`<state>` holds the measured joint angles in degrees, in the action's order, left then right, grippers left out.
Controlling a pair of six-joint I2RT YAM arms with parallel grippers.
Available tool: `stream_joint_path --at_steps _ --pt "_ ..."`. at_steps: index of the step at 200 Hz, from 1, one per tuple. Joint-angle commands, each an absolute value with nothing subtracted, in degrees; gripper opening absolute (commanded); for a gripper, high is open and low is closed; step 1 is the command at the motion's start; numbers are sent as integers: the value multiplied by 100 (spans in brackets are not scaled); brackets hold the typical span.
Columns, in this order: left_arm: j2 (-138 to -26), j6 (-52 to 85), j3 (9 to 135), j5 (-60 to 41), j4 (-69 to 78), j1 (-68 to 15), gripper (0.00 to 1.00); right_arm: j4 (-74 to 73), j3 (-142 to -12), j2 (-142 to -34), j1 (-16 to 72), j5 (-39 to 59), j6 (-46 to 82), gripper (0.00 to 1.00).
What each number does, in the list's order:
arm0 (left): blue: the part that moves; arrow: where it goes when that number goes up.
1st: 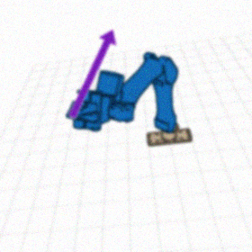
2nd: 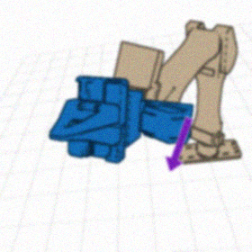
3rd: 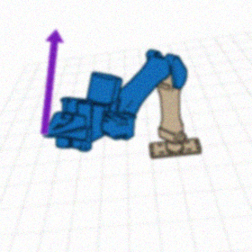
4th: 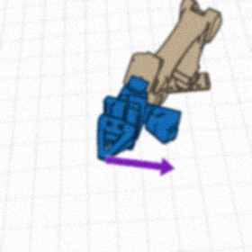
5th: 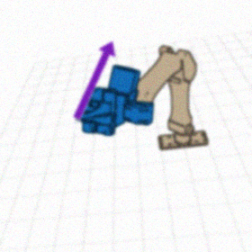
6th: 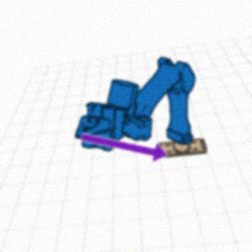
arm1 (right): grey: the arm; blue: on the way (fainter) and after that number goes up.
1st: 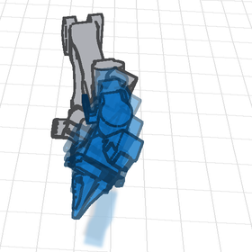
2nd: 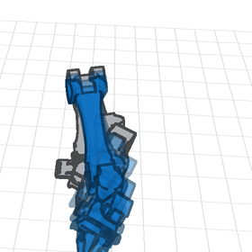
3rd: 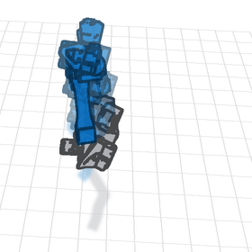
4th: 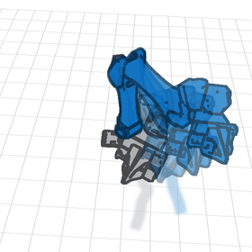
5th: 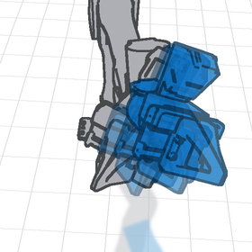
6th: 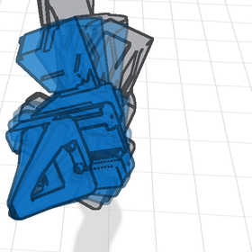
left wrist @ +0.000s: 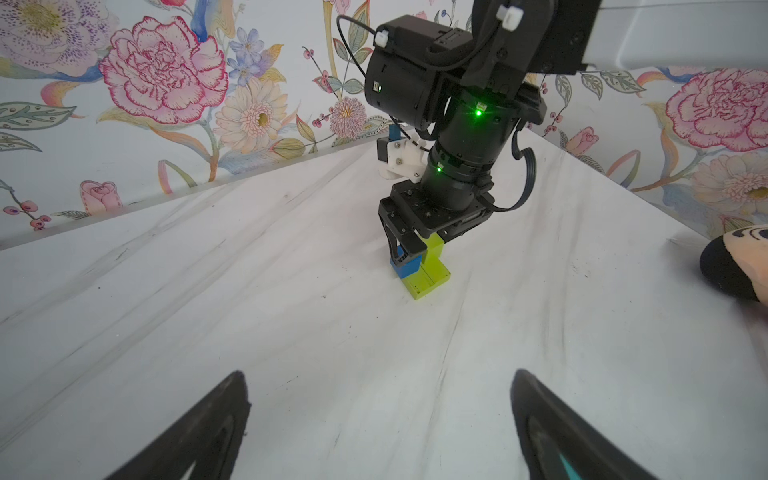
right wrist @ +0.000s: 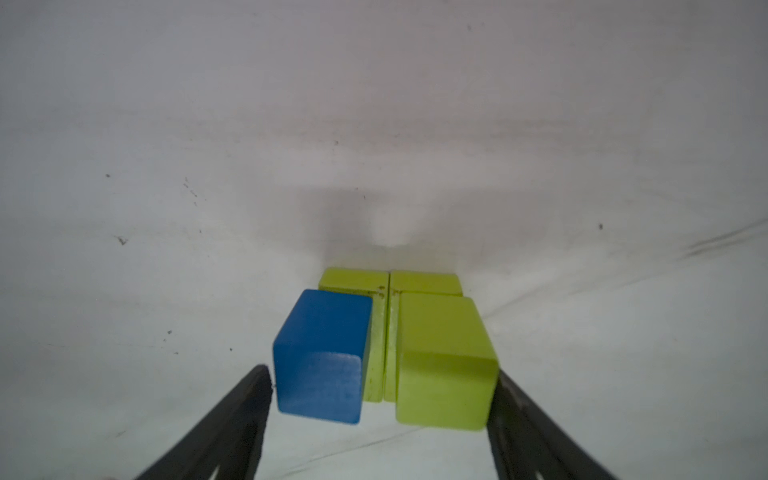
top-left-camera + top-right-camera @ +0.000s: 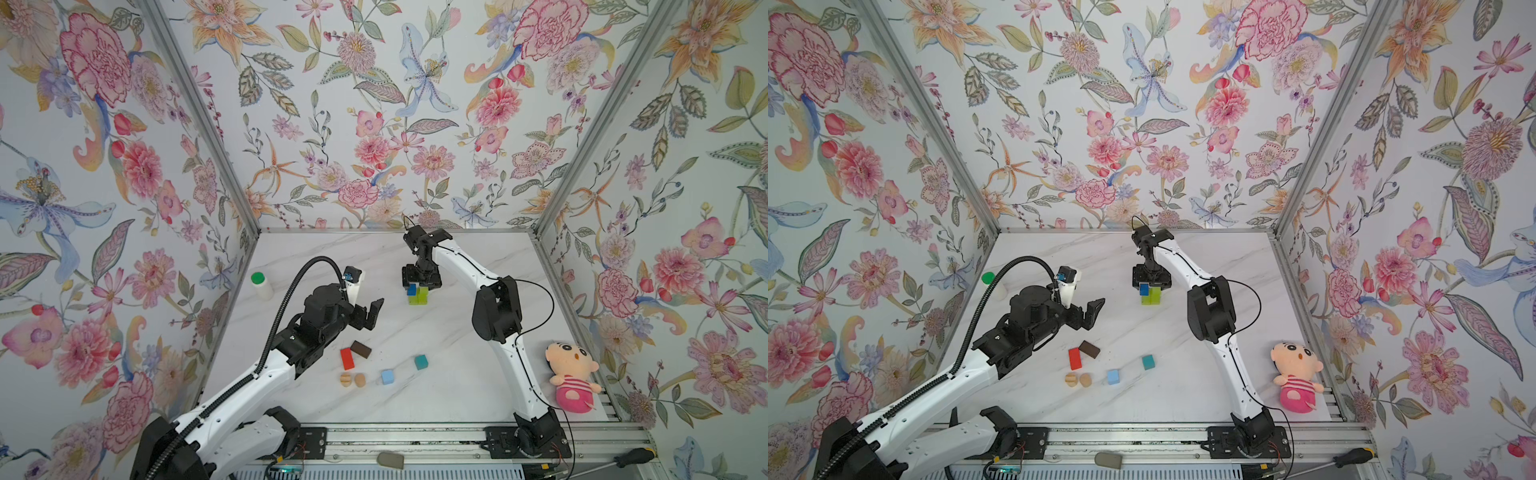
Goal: Build the wood block tower
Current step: 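Lower the lime-green cube next to the blue cube and adjust, then open the right gripper and lift away from the stack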
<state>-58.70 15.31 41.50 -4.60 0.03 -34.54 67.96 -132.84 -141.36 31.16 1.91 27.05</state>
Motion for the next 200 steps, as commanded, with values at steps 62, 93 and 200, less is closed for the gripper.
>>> stream_joint_path --at_steps 62,93,200 --pt "-5726 1327 4105 -805 -136 -3173 99 6987 -13491 -14387 3131 157 2802 69" --pt "-5739 1314 4122 -856 -154 -3112 99 7009 -13491 -14414 3129 118 2768 69" --pt "-5756 1397 4118 -923 -92 -3056 99 7014 -13551 -14335 3089 112 2589 78"
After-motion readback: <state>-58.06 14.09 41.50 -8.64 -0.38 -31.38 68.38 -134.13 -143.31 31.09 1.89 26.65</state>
